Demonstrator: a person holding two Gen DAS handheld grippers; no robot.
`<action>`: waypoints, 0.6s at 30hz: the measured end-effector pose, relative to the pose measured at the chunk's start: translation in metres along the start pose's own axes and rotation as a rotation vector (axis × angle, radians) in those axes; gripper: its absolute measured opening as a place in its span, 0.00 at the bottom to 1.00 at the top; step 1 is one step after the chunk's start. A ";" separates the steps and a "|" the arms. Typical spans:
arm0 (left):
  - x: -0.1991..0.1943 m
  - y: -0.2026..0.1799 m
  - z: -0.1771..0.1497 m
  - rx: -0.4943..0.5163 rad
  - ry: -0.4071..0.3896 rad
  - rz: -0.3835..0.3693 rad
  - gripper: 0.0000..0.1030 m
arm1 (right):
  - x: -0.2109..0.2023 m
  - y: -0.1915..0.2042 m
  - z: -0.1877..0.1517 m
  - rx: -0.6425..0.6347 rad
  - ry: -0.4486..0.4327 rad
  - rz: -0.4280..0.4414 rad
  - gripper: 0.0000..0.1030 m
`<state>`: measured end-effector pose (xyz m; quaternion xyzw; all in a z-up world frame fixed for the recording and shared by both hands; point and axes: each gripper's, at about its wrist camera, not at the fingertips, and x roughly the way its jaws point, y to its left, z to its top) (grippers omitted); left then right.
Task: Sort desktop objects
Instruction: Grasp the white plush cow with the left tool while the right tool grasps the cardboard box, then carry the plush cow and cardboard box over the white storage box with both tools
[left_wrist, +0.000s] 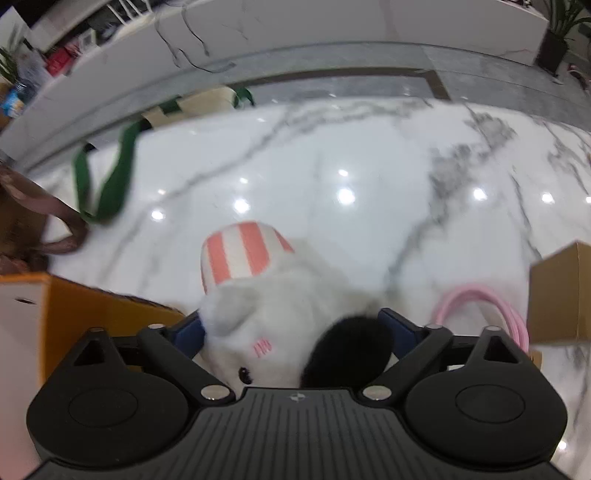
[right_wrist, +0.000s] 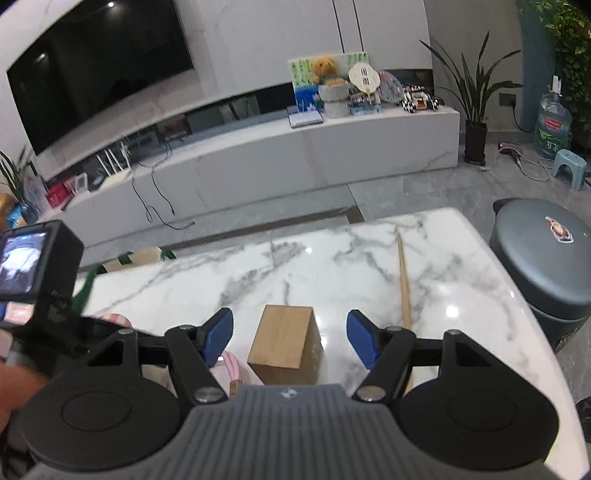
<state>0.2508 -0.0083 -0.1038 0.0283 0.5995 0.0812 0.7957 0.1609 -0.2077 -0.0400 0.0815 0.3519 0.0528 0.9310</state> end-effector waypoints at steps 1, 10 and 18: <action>0.001 0.004 -0.003 -0.014 0.004 -0.033 0.89 | 0.003 0.004 -0.002 -0.004 -0.003 -0.010 0.75; -0.002 0.023 -0.012 -0.022 0.019 -0.155 0.83 | 0.051 0.017 -0.009 -0.027 0.061 -0.100 0.74; -0.006 0.022 -0.021 -0.011 0.030 -0.218 0.83 | 0.072 0.000 -0.018 0.053 0.116 -0.059 0.53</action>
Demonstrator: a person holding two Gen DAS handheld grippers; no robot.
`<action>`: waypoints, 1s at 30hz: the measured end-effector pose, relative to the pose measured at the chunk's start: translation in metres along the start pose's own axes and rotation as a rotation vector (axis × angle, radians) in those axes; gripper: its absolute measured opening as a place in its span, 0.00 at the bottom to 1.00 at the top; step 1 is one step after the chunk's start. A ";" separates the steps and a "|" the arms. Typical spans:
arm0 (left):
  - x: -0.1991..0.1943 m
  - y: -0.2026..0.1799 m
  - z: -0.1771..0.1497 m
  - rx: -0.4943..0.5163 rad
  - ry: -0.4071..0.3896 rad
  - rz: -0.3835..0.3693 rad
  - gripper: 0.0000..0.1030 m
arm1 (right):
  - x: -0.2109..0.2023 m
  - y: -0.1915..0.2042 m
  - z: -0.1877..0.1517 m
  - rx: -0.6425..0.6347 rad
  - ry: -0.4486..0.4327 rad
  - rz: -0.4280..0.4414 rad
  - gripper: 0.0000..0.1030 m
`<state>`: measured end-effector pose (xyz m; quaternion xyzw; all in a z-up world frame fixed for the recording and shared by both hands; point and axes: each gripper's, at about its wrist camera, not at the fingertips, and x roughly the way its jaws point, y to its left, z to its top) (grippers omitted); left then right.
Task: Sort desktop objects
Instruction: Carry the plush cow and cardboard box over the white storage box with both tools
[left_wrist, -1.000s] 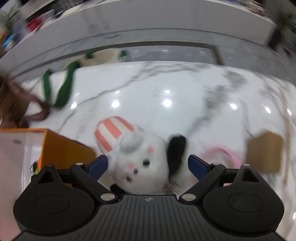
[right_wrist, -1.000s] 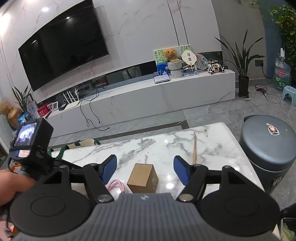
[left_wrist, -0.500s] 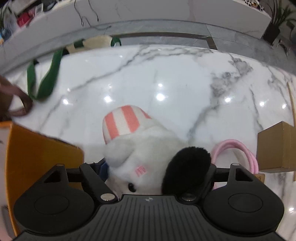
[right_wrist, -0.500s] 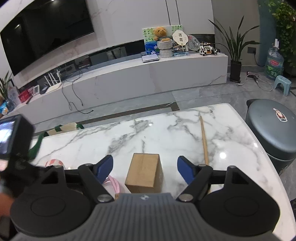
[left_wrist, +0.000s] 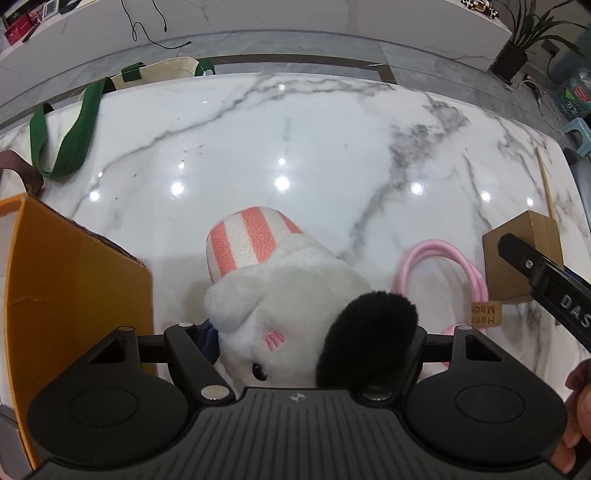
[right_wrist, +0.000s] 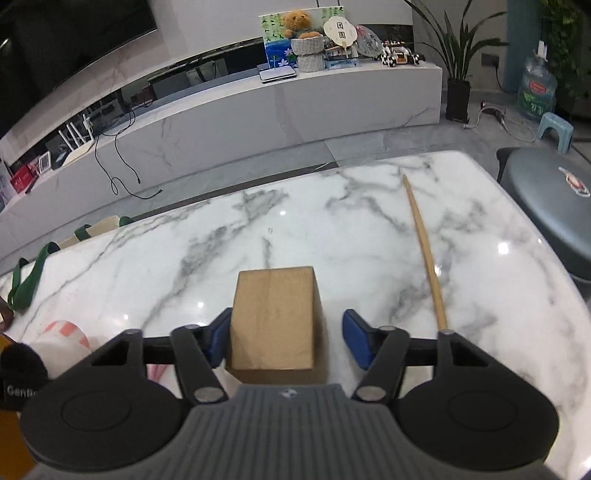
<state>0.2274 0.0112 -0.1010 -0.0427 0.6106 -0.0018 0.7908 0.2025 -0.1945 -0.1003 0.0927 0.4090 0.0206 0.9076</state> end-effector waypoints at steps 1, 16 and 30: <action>0.000 0.000 -0.001 0.000 0.001 -0.002 0.83 | 0.001 0.001 0.000 -0.005 -0.001 0.000 0.52; -0.040 -0.017 -0.010 -0.009 -0.031 -0.155 0.82 | -0.026 -0.014 0.008 0.055 -0.013 0.066 0.47; -0.153 0.000 -0.031 0.005 -0.163 -0.297 0.82 | -0.090 -0.003 0.031 0.070 -0.131 0.177 0.47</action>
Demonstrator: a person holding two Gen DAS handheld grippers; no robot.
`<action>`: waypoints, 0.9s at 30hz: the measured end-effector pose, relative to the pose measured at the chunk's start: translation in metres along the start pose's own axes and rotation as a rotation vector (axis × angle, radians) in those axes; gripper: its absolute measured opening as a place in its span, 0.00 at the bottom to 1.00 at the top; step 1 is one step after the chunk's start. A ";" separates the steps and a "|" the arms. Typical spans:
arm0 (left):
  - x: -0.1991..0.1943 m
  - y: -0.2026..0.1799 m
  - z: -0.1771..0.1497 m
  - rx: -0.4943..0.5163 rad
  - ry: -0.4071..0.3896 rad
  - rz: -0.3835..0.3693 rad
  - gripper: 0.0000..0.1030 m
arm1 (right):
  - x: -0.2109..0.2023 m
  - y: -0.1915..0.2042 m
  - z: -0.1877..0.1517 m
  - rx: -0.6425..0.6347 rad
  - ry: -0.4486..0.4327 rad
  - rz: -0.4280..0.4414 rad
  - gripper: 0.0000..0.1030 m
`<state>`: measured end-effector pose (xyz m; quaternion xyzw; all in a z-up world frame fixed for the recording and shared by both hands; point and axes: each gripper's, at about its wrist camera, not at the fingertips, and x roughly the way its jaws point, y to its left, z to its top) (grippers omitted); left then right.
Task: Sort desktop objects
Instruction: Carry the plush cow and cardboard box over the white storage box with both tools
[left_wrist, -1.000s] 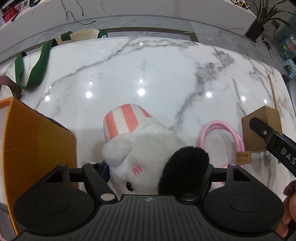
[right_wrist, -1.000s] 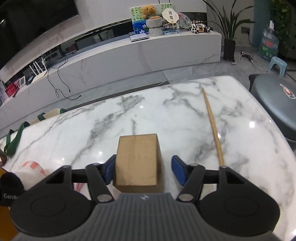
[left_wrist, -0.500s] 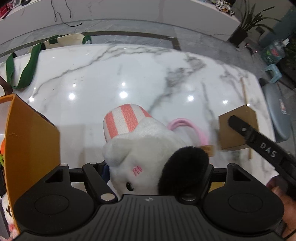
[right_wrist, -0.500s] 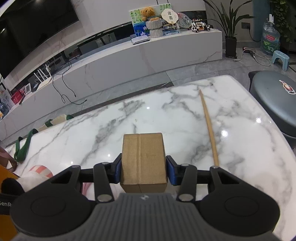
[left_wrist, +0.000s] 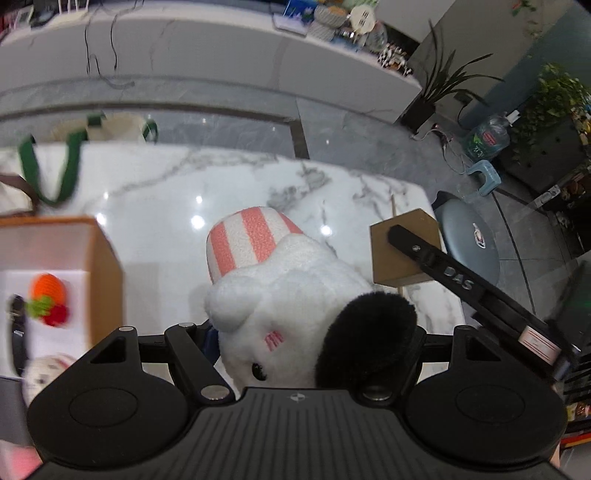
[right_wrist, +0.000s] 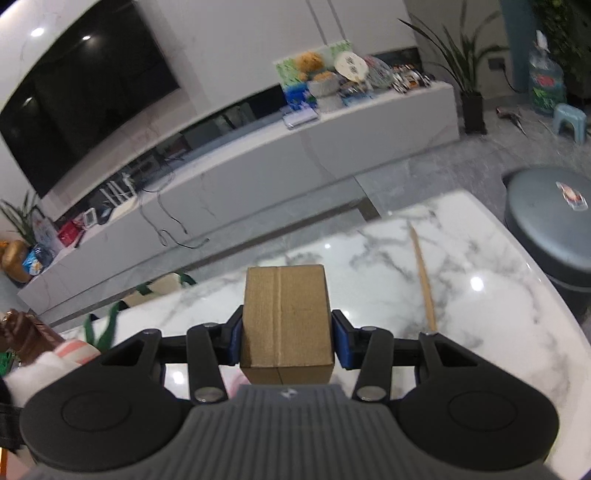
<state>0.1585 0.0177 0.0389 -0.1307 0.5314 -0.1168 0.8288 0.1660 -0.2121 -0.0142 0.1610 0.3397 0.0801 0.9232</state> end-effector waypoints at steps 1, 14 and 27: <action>-0.011 0.001 0.001 0.009 -0.010 0.008 0.82 | -0.003 0.006 0.001 -0.014 -0.006 0.010 0.47; -0.139 0.049 -0.014 0.005 -0.145 0.126 0.82 | -0.054 0.125 -0.007 -0.253 -0.086 0.164 0.47; -0.148 0.126 -0.036 -0.123 -0.101 0.176 0.82 | -0.080 0.218 -0.054 -0.469 -0.069 0.306 0.47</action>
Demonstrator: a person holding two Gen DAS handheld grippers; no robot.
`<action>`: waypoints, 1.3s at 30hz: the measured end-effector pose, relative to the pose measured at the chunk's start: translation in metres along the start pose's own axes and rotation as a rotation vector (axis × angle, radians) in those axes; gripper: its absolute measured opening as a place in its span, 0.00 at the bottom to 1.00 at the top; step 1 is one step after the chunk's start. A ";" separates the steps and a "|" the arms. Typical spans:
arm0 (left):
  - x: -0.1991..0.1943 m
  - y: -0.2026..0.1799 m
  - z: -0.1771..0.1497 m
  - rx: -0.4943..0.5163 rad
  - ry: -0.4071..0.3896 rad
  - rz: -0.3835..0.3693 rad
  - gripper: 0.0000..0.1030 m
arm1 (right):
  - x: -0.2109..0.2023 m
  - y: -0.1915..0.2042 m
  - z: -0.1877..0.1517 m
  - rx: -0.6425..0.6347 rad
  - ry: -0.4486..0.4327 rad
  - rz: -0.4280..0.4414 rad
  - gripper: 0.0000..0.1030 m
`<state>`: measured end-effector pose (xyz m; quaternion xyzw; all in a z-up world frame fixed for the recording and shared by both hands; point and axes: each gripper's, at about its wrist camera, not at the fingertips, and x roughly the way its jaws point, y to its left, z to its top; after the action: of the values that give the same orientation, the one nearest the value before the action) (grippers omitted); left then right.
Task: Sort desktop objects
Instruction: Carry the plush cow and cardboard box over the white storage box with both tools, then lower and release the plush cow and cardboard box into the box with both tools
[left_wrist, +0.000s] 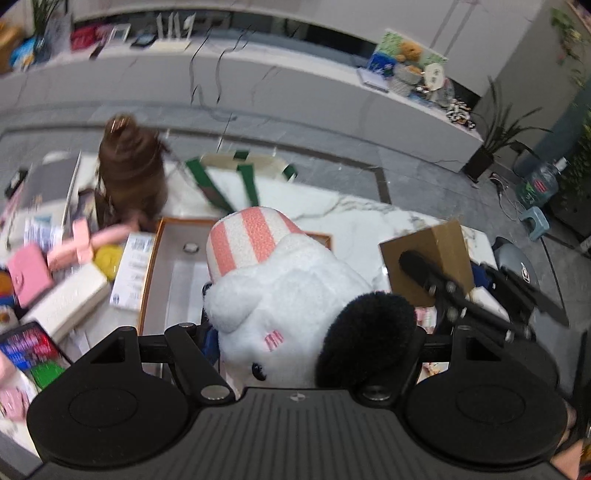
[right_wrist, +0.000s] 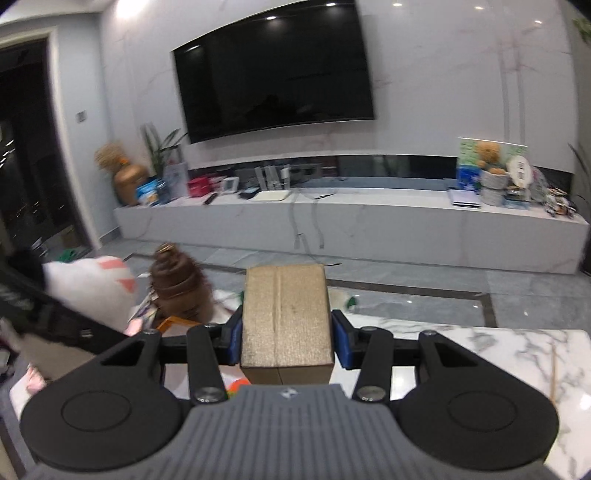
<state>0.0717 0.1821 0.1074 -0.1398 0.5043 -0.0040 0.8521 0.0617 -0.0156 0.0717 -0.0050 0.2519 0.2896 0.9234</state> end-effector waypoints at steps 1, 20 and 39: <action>0.005 0.006 0.000 -0.014 0.010 0.001 0.82 | 0.005 0.008 -0.005 -0.017 0.015 0.013 0.47; 0.095 0.061 -0.011 -0.066 0.153 0.115 0.82 | 0.092 0.041 -0.063 -0.202 0.239 0.046 0.47; 0.139 0.062 -0.012 0.047 0.188 0.231 0.87 | 0.131 0.063 -0.083 -0.329 0.298 0.030 0.47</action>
<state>0.1217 0.2186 -0.0324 -0.0601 0.5943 0.0694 0.7990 0.0818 0.0942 -0.0533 -0.1946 0.3349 0.3365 0.8584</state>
